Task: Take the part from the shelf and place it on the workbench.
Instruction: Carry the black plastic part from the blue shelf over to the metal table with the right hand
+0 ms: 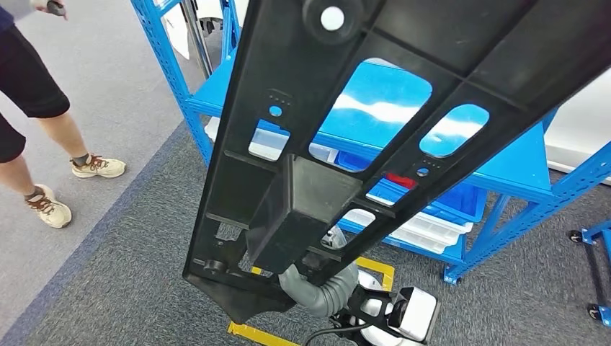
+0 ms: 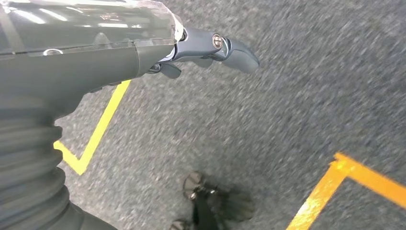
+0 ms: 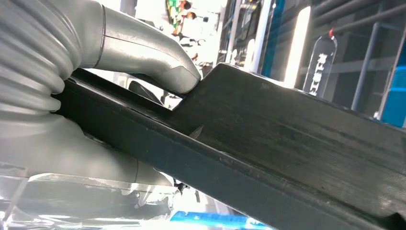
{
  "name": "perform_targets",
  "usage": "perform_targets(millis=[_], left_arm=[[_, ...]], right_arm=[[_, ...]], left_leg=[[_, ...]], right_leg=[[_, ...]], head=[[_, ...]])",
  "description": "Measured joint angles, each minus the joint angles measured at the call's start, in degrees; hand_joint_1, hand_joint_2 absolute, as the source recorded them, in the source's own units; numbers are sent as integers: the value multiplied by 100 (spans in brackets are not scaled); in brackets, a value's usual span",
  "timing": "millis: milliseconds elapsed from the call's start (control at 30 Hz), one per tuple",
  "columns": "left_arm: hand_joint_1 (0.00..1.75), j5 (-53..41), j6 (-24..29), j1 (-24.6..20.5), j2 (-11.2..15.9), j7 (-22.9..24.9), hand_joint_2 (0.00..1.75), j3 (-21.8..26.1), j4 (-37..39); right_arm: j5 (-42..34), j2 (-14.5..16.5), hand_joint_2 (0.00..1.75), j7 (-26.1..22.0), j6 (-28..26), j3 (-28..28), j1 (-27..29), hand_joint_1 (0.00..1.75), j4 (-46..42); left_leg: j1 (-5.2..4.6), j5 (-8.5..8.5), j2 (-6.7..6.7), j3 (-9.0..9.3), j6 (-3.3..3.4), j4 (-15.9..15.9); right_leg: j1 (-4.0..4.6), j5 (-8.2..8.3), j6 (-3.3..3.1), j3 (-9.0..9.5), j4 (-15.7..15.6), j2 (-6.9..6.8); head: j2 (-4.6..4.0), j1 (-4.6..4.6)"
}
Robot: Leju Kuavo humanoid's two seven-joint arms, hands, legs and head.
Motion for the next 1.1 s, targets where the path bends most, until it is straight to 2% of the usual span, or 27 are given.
perform_targets(millis=[33, 67, 100, 133, 167, 200, 233, 267, 300, 333, 367, 433, 467, 500, 567, 633, 700, 733, 767, 800, 833, 867, 933, 967, 1000, 1067, 1100], left_arm=[[0, -17, -62, 14, -9, 6, 175, -1, 3], [0, -30, -133, 32, -26, 13, 175, -2, 7], [0, -34, -202, 42, -44, 21, 175, -3, 10], [0, -41, -246, 39, -58, 30, 175, -4, 13], [0, -54, -262, 29, -73, 40, 175, -5, 14], [0, -64, -267, 14, -84, 48, 175, -5, 15], [0, -73, -274, 4, -97, 53, 175, -5, 15], [0, -79, -281, 6, -109, 61, 175, -5, 16], [0, -77, -290, 16, -121, 73, 175, -5, 17], [0, -75, -302, 26, -130, 89, 175, -5, 17], [0, -73, -315, 34, -137, 104, 175, -5, 18], [0, -71, -339, 21, -147, 125, 175, -5, 18], [0, -70, -343, 10, -151, 137, 175, -4, 18], [0, -68, -342, 7, -155, 155, 175, -1, 19], [0, -69, -338, 30, -162, 208, 175, 7, 22], [0, -79, -347, 48, -173, 256, 175, 12, 25], [0, -85, -354, 31, -182, 279, 175, 13, 25], [0, -85, -354, 20, -182, 281, 175, 15, 25], [0, -83, -352, 15, -181, 282, 175, 20, 25], [0, -79, -347, 16, -180, 284, 175, 32, 25], [0, -69, -338, 19, -178, 287, 175, 48, 25], [0, -55, -325, 21, -176, 294, 175, 66, 25], [0, -27, -294, 17, -174, 311, 175, 101, 25], [0, -19, -283, 12, -169, 317, 175, 116, 25], [0, -17, -275, 15, -165, 320, 175, 131, 25], [0, -24, -271, 45, -153, 323, 175, 162, 25], [0, -32, -272, 67, -155, 323, 175, 177, 25]], right_arm=[[20, -11, 175, 1, -10, -10, 29, 175, -30], [39, -20, 175, 1, -18, -15, 52, 175, -56], [51, -27, 175, 1, -23, -17, 73, 175, -80], [58, -34, 175, -1, -26, -19, 99, 175, -102], [60, -46, 175, -2, -32, -20, 130, 175, -116], [56, -61, 175, -1, -39, -19, 162, 175, -123], [52, -78, 175, 0, -44, -16, 192, 175, -125], [49, -96, 175, 2, -48, -10, 215, 175, -125], [46, -110, 175, 3, -43, -3, 228, 175, -125], [46, -120, 175, 3, -36, 4, 236, 175, -124], [46, -126, 175, 3, -29, 10, 238, 175, -124], [46, -131, 175, 3, -15, 25, 233, 175, -124], [46, -134, 175, 3, -6, 33, 226, 175, -124], [46, -139, 175, 3, 2, 43, 219, 175, -123], [45, -149, 175, 3, 10, 56, 194, 175, -117], [37, -153, 175, 2, 11, 62, 168, 175, -108], [17, -162, 175, 2, 40, 62, 159, 175, -91], [2, -167, 175, 2, 66, 63, 160, 175, -73], [-12, -171, 175, 3, 93, 66, 159, 175, -52], [-27, -173, 175, 3, 118, 72, 155, 175, -30], [-40, -172, 175, 3, 142, 79, 147, 175, -12], [-50, -170, 175, 4, 165, 87, 134, 175, 0], [-62, -164, 175, 3, 204, 98, 104, 175, 12], [-63, -160, 175, 3, 213, 101, 95, 175, 14], [-64, -151, 175, 3, 215, 103, 87, 175, 16], [-66, -123, 175, 5, 225, 107, 70, 175, 18], [-64, -105, 175, 6, 234, 109, 57, 175, 17]], left_leg=[[15, 10, -53, -15, -36, -12], [19, -3, -29, -28, -67, 4], [17, -63, 67, -66, -97, 92], [14, -177, 205, -152, -123, 286], [20, -344, 372, -294, -149, 602], [30, -520, 481, -475, -176, 981], [45, -648, 537, -644, -198, 1323], [55, -692, 569, -748, -212, 1531], [61, -631, 592, -746, -217, 1527], [64, -479, 623, -627, -212, 1302], [61, -279, 691, -420, -198, 918], [3, -48, 898, -43, -123, 198], [-28, -20, 959, 43, -77, 18], [-59, -43, 961, 56, -31, -36], [-54, -18, 834, 58, 38, -65], [-26, 18, 721, 86, 101, -120], [-17, 37, 601, 84, 146, -139], [-21, 41, 531, 75, 160, -134], [-25, 42, 453, 70, 162, -126], [-26, 41, 374, 67, 160, -114], [-25, 37, 293, 66, 152, -96], [-22, 29, 212, 65, 139, -70], [-19, 3, 58, 24, 91, 7], [-14, -2, -6, -10, 57, 40], [-3, 0, -67, -46, 19, 58], [27, 17, -155, -86, -58, 58], [27, -11, -77, -110, -88, 97]], right_leg=[[1, 12, -24, 2, -14, -60], [0, 24, -56, 18, -43, -119], [-7, 36, -90, 39, -73, -186], [-16, 42, -118, 60, -100, -260], [-7, 40, -138, 75, -109, -341], [2, 33, -153, 80, -110, -421], [10, 25, -159, 82, -108, -503], [15, 17, -159, 84, -106, -580], [16, 8, -155, 89, -105, -648], [17, -3, -147, 101, -105, -713], [19, -18, -135, 121, -105, -774], [42, -53, -92, 162, -105, -892], [52, -66, -64, 175, -107, -944], [58, -76, -34, 184, -110, -995], [47, -104, 32, 206, -103, -1048], [29, -265, 84, 134, 113, -836], [17, -609, 102, -180, 767, -541], [17, -762, 102, -378, 1152, -479], [18, -825, 103, -525, 1423, -456], [17, -776, 101, -584, 1502, -447], [12, -616, 96, -534, 1352, -433], [1, -390, 88, -394, 1018, -383], [-39, -84, 81, -106, 337, -110], [-48, -30, 77, -34, 148, 1], [-44, -41, 67, -17, 85, 64], [-27, -22, 12, -16, 51, -43], [-27, -11, -24, 1, 25, -111]], head=[[0, 0], [0, 0], [0, 0], [0, 0], [0, 0], [0, 0], [0, 0], [0, 0], [0, 0], [0, 0], [0, 0], [0, 0], [0, 0], [0, 0], [0, 0], [0, 0], [0, 0], [0, 0], [0, 0], [0, 0], [0, 0], [0, 0], [1, 0], [1, 0], [1, 1], [1, 1], [1, 0]])
